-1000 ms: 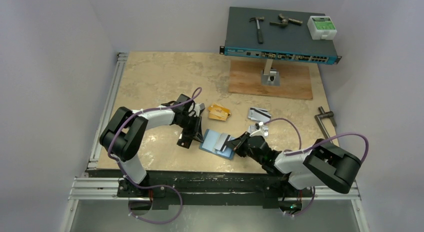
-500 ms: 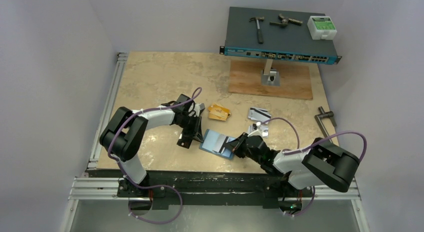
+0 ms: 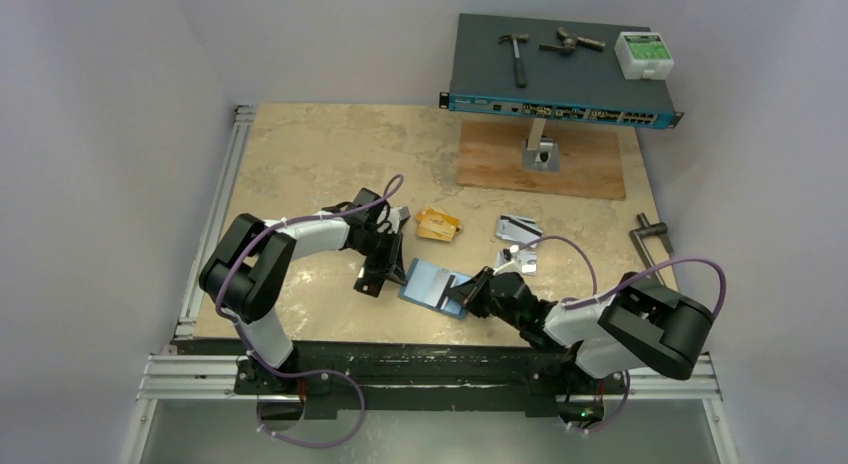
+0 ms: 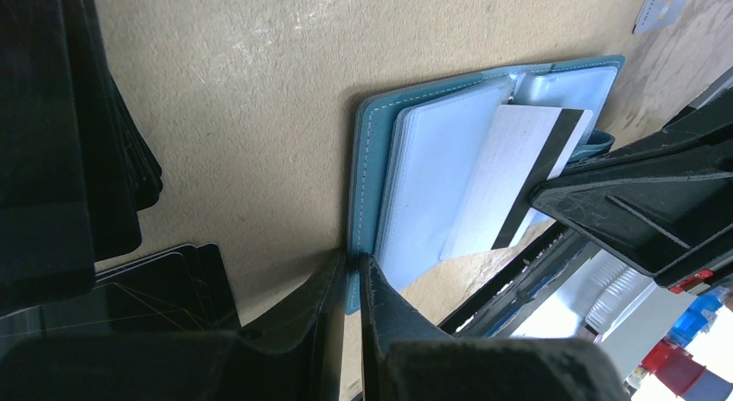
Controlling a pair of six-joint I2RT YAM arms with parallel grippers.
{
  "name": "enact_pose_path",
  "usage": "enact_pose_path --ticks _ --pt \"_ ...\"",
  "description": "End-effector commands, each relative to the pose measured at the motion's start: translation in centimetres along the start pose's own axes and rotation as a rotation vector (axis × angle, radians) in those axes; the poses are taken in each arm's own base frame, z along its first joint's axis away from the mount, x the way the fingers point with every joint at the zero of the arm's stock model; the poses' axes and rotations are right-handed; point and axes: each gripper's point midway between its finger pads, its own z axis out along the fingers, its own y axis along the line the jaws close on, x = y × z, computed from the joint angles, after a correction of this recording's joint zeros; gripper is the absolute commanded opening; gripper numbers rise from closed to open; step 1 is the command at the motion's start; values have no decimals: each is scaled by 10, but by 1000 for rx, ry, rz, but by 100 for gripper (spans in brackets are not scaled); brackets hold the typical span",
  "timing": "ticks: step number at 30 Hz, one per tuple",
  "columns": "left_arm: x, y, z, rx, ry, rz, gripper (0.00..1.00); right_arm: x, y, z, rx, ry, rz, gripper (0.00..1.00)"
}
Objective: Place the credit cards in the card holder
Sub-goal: Insert the credit card into the card holder.
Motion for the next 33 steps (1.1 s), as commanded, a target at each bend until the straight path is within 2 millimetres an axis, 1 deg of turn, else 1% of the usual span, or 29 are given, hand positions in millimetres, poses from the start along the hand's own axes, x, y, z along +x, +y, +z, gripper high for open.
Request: enact_pose_path --ticks 1,7,22,27,33 --pt "-1 -10 -3 34 -7 9 9 2 4 4 -4 7 -12 0" --pt "0 -12 -2 44 -1 5 8 1 7 7 -5 2 -21 0" --pt "-1 -15 -3 56 -1 10 7 9 10 20 5 42 -41 0" --pt "-3 -17 -5 61 -8 15 7 8 11 28 57 44 -100 0" --pt "-3 -19 -6 72 -10 22 6 12 11 37 91 71 -127 0"
